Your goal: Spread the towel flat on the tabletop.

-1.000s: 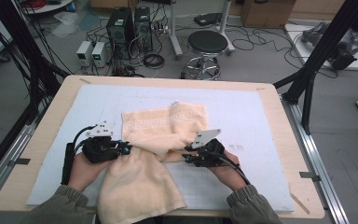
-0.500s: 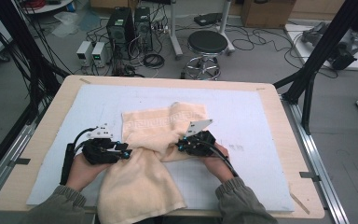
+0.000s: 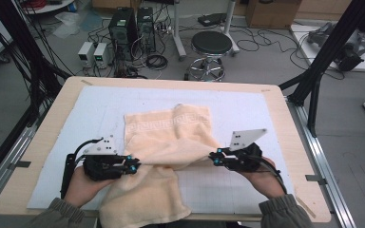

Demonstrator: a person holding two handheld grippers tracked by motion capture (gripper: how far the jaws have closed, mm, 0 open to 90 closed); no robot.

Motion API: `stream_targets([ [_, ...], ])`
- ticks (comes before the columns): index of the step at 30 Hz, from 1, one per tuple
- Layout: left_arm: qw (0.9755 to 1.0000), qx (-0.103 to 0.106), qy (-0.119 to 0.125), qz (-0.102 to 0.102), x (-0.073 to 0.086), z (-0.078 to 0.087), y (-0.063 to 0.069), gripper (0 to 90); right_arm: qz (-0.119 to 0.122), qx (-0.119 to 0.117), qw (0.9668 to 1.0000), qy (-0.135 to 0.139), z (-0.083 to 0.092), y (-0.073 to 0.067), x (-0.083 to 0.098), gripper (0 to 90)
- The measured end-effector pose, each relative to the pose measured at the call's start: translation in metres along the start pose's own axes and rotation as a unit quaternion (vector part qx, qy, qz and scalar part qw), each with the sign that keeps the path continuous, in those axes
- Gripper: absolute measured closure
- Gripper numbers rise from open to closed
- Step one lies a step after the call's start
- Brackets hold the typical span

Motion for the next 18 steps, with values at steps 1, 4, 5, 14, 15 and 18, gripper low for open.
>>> stream_targets([
  [1, 1.0000, 0.005, 0.000, -0.007, -0.001, 0.001, 0.005, 77.6, 0.000, 0.006, 1.0000, -0.006, 0.008, 0.002, 0.005, 85.5],
  [4, 0.9999, -0.001, 0.003, -0.012, -0.002, 0.003, 0.004, 64.5, -0.018, 0.005, 0.9998, -0.008, 0.019, 0.005, 0.014, 83.6],
  [5, 1.0000, -0.005, 0.004, -0.008, -0.001, 0.004, 0.000, 62.2, -0.024, 0.002, 0.9997, -0.006, 0.022, 0.006, 0.017, 79.8],
  [14, 0.9979, -0.053, -0.029, 0.024, 0.028, -0.024, -0.048, 50.8, -0.028, -0.027, 0.9993, 0.003, -0.017, 0.009, 0.018, 58.2],
  [15, 0.9975, -0.053, -0.042, 0.020, 0.033, -0.031, -0.051, 50.2, -0.029, -0.030, 0.9991, -0.006, -0.029, 0.008, 0.020, 55.6],
  [18, 0.9956, -0.045, -0.081, 0.016, 0.047, -0.054, -0.051, 49.0, -0.028, -0.034, 0.9982, -0.040, -0.064, 0.008, 0.030, 54.3],
])
Point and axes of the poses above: each handheld gripper's, and its own axes: z roughly backward along the jaws, x roughly out of its underside, y roughly to its right, the point moved 10 cm from there along -z, roughly forward along the jaws, and after that the axes turned 3 degrees about -y, right-handed, at the moved point
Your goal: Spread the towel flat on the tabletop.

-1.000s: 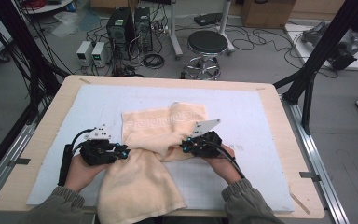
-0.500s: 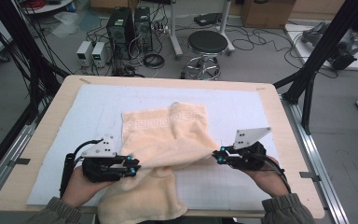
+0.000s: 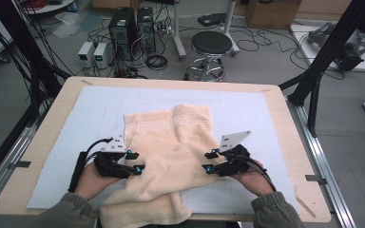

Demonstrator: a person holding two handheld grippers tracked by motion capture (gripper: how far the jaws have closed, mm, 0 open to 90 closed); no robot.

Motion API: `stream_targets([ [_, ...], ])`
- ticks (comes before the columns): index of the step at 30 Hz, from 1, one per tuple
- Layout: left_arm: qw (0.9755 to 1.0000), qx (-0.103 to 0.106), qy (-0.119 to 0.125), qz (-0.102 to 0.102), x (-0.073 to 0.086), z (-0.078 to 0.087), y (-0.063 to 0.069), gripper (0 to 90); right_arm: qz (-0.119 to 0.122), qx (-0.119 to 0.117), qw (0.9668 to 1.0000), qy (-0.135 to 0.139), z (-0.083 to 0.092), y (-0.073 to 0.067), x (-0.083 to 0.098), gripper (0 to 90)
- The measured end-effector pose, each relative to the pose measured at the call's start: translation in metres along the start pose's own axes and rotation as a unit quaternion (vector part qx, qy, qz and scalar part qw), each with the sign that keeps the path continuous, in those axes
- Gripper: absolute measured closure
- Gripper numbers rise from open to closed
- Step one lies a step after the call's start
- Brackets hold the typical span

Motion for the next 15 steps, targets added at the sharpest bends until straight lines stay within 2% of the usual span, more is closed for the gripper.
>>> stream_targets([
  [2, 0.9993, 0.003, -0.035, -0.015, 0.009, -0.013, 0.003, 56.8, -0.003, 0.004, 0.9998, -0.020, -0.020, 0.000, 0.005, 60.4],
  [3, 0.9991, -0.001, -0.034, -0.025, 0.010, -0.015, 0.005, 63.2, -0.007, -0.001, 0.9995, -0.031, -0.028, -0.001, 0.008, 65.1],
  [4, 0.9991, 0.001, -0.033, -0.027, 0.009, -0.014, 0.007, 67.8, -0.003, 0.000, 0.9993, -0.038, -0.035, -0.003, 0.010, 68.9],
  [5, 0.9991, 0.001, -0.034, -0.026, 0.009, -0.013, 0.008, 75.6, 0.002, 0.004, 0.9995, -0.030, -0.038, -0.004, 0.009, 76.2],
  [7, 0.9988, -0.008, -0.037, -0.030, 0.010, -0.009, 0.007, 80.5, 0.004, 0.000, 0.9995, -0.031, -0.036, -0.006, 0.008, 82.9],
  [10, 0.9991, -0.015, -0.024, -0.031, 0.010, 0.003, 0.011, 82.6, 0.006, -0.013, 0.9996, -0.024, -0.029, -0.016, 0.005, 84.2],
  [12, 0.9988, -0.022, -0.017, -0.040, 0.012, 0.016, 0.016, 82.9, 0.018, -0.020, 0.9995, -0.018, -0.022, -0.028, 0.002, 84.3],
  [15, 0.9988, -0.022, 0.003, -0.043, 0.017, 0.041, 0.029, 83.2, 0.034, -0.031, 0.9990, 0.000, -0.008, -0.052, -0.004, 84.3],
])
Point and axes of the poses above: each handheld gripper's, and its own axes: z roughly backward along the jaws, x roughly out of its underside, y roughly to its right, the point moved 10 cm from there along -z, roughly forward along the jaws, and after that the axes turned 3 degrees about -y, right-handed, at the moved point
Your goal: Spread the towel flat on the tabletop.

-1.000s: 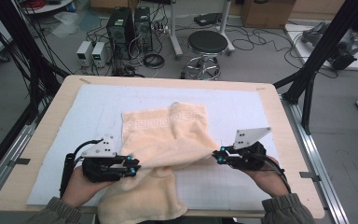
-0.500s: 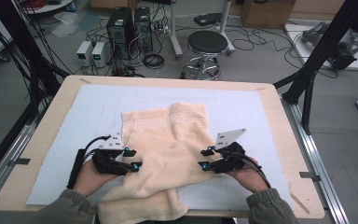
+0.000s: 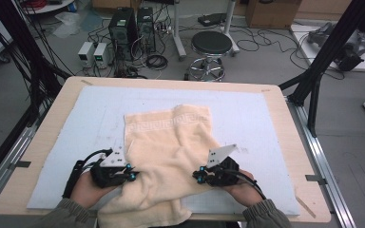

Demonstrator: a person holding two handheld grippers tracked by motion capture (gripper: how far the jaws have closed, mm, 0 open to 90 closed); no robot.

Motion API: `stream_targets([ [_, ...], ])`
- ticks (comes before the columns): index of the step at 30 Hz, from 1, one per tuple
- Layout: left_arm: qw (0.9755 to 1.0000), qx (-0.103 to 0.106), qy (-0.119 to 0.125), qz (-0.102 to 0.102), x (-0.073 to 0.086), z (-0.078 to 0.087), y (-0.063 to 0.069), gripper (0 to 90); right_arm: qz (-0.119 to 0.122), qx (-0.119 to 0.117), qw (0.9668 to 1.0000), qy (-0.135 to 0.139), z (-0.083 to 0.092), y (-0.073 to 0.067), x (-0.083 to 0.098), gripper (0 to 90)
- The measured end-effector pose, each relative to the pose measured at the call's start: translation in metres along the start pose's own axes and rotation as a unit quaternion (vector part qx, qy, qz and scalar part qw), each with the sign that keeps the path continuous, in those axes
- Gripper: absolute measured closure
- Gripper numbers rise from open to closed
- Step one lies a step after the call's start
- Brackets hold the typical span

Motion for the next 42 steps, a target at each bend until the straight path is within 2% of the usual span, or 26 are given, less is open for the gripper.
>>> stream_targets([
  [2, 1.0000, 0.005, 0.006, -0.003, 0.005, 0.019, 0.012, 83.3, 0.010, -0.012, 0.9999, 0.007, 0.006, -0.015, -0.003, 84.2],
  [6, 0.9996, 0.021, 0.010, -0.016, 0.014, 0.050, 0.039, 83.0, 0.031, -0.062, 0.9971, 0.032, 0.015, -0.056, -0.013, 79.5],
  [8, 0.9991, 0.032, 0.019, -0.021, 0.014, 0.059, 0.048, 81.1, 0.046, -0.061, 0.9962, 0.041, 0.021, -0.066, -0.018, 74.5],
  [9, 0.9989, 0.032, 0.024, -0.023, 0.012, 0.062, 0.049, 78.1, 0.048, -0.051, 0.9965, 0.045, 0.026, -0.064, -0.020, 71.9],
  [11, 0.9986, 0.030, 0.040, -0.017, 0.006, 0.064, 0.043, 68.0, 0.043, -0.018, 0.9977, 0.050, 0.034, -0.049, -0.022, 69.0],
  [13, 0.9980, 0.019, 0.061, -0.002, -0.002, 0.061, 0.029, 64.9, 0.037, 0.024, 0.9982, 0.042, 0.038, -0.023, -0.019, 66.7],
  [16, 0.9972, -0.011, 0.071, 0.018, -0.011, 0.047, -0.004, 62.3, 0.010, 0.069, 0.9970, 0.034, 0.037, 0.020, -0.011, 64.9],
  [17, 0.9967, -0.018, 0.071, 0.034, -0.012, 0.038, -0.018, 62.0, -0.003, 0.083, 0.9961, 0.031, 0.034, 0.034, -0.008, 64.4],
  [18, 0.9962, -0.024, 0.071, 0.043, -0.013, 0.031, -0.027, 62.0, -0.015, 0.092, 0.9954, 0.022, 0.030, 0.050, -0.003, 64.1],
  [19, 0.9955, -0.033, 0.067, 0.059, -0.012, 0.020, -0.042, 62.1, -0.020, 0.101, 0.9946, 0.014, 0.027, 0.059, 0.000, 63.6],
  [20, 0.9947, -0.036, 0.067, 0.070, -0.012, 0.013, -0.049, 62.1, -0.032, 0.109, 0.9935, 0.008, 0.022, 0.072, 0.004, 63.1],
  [22, 0.9930, -0.059, 0.053, 0.088, -0.008, -0.007, -0.071, 62.3, -0.052, 0.117, 0.9918, 0.005, 0.015, 0.092, 0.010, 63.1],
  [23, 0.9923, -0.064, 0.045, 0.096, -0.007, -0.015, -0.078, 62.2, -0.063, 0.116, 0.9912, 0.003, 0.011, 0.100, 0.013, 62.8],
  [25, 0.9913, -0.082, 0.029, 0.099, -0.003, -0.027, -0.089, 60.9, -0.081, 0.117, 0.9898, 0.003, 0.005, 0.115, 0.018, 61.9],
  [26, 0.9908, -0.086, 0.017, 0.103, 0.000, -0.034, -0.094, 59.0, -0.092, 0.116, 0.9890, 0.002, 0.003, 0.119, 0.020, 61.0],
  [28, 0.9914, -0.080, -0.007, 0.104, 0.007, -0.046, -0.097, 55.5, -0.109, 0.115, 0.9873, 0.001, -0.002, 0.127, 0.025, 59.8],
  [30, 0.9917, -0.077, -0.005, 0.103, 0.007, -0.050, -0.097, 57.0, -0.123, 0.108, 0.9866, -0.003, -0.008, 0.130, 0.029, 59.8],
  [31, 0.9921, -0.077, -0.007, 0.099, 0.006, -0.050, -0.097, 61.9, -0.121, 0.108, 0.9867, -0.010, -0.011, 0.131, 0.031, 60.6],
  [32, 0.9927, -0.076, -0.005, 0.094, 0.005, -0.051, -0.097, 71.6, -0.122, 0.108, 0.9867, -0.007, -0.012, 0.131, 0.030, 63.7],
  [34, 0.9922, -0.079, -0.005, 0.096, 0.004, -0.051, -0.097, 83.2, -0.122, 0.104, 0.9870, -0.008, -0.012, 0.130, 0.029, 76.0],
  [35, 0.9918, -0.080, -0.006, 0.100, 0.004, -0.051, -0.098, 84.5, -0.119, 0.100, 0.9879, -0.010, -0.012, 0.129, 0.029, 81.1],
  [36, 0.9912, -0.081, -0.011, 0.104, 0.004, -0.051, -0.100, 85.2, -0.118, 0.096, 0.9883, -0.012, -0.012, 0.128, 0.028, 82.5],
  [38, 0.9886, -0.107, -0.021, 0.104, 0.004, -0.048, -0.110, 85.7, -0.121, 0.095, 0.9880, -0.013, -0.012, 0.126, 0.028, 83.1],
  [39, 0.9867, -0.113, -0.018, 0.116, 0.003, -0.047, -0.116, 85.8, -0.121, 0.095, 0.9880, -0.013, -0.012, 0.126, 0.027, 83.1],
  [40, 0.9845, -0.122, -0.016, 0.125, 0.002, -0.045, -0.123, 85.8, -0.119, 0.097, 0.9881, -0.015, -0.011, 0.125, 0.027, 83.2],
  [42, 0.9787, -0.146, -0.004, 0.144, -0.001, -0.040, -0.140, 85.9, -0.118, 0.102, 0.9877, -0.014, -0.009, 0.125, 0.025, 83.4],
])
Point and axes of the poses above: each handheld gripper's, and its own axes: z roughly backward along the jaws, x roughly out of its underside, y roughly to its right, the point moved 10 cm from there along -z, roughly forward along the jaws, and after that the axes turned 3 degrees about -y, right-handed, at the moved point
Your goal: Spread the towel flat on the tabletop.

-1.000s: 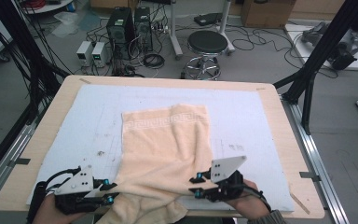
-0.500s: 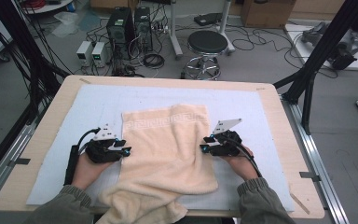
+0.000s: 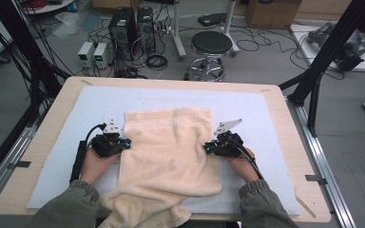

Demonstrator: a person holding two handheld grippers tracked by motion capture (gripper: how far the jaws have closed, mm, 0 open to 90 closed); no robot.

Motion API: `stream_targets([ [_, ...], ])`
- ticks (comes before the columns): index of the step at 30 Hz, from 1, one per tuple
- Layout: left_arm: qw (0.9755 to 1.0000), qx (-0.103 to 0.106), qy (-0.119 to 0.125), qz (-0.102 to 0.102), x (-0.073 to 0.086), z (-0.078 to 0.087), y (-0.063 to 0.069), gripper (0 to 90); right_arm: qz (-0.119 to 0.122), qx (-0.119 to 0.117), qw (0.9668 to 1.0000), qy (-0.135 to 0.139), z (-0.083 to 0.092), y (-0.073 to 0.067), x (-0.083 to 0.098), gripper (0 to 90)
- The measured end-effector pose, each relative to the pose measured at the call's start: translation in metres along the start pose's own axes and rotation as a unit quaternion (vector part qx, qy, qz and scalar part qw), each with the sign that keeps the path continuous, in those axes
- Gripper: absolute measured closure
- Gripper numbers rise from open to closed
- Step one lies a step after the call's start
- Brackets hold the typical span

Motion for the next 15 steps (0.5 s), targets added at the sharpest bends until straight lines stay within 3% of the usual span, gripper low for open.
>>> stream_targets([
  [4, 0.9988, -0.040, 0.020, 0.022, -0.019, 0.001, -0.026, 86.0, -0.005, 0.024, 0.9997, 0.009, 0.002, 0.010, -0.009, 84.5],
  [5, 0.9975, -0.047, 0.030, 0.043, -0.027, 0.000, -0.035, 86.0, -0.010, 0.029, 0.9994, 0.016, 0.003, 0.014, -0.013, 84.6],
  [7, 0.9966, -0.056, 0.035, 0.050, -0.035, -0.001, -0.042, 85.2, -0.027, 0.045, 0.9980, 0.033, 0.004, 0.024, -0.025, 84.1],
  [9, 0.9966, -0.062, 0.032, 0.043, -0.039, -0.001, -0.044, 77.7, -0.028, 0.054, 0.9973, 0.041, 0.003, 0.030, -0.034, 79.3],
  [12, 0.9983, -0.023, 0.040, 0.036, -0.040, 0.008, -0.034, 67.9, -0.018, 0.035, 0.9982, 0.044, 0.006, 0.023, -0.040, 69.3],
  [15, 0.9988, 0.014, 0.047, 0.003, -0.034, 0.025, -0.013, 63.3, -0.007, 0.014, 0.9992, 0.037, 0.014, 0.008, -0.037, 61.2],
])
Point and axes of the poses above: each handheld gripper's, and its own axes: z roughly backward along the jaws, x roughly out of its underside, y roughly to its right, the point moved 10 cm from there along -z, roughly forward along the jaws, and after that the axes turned 3 degrees about -y, right-handed, at the moved point
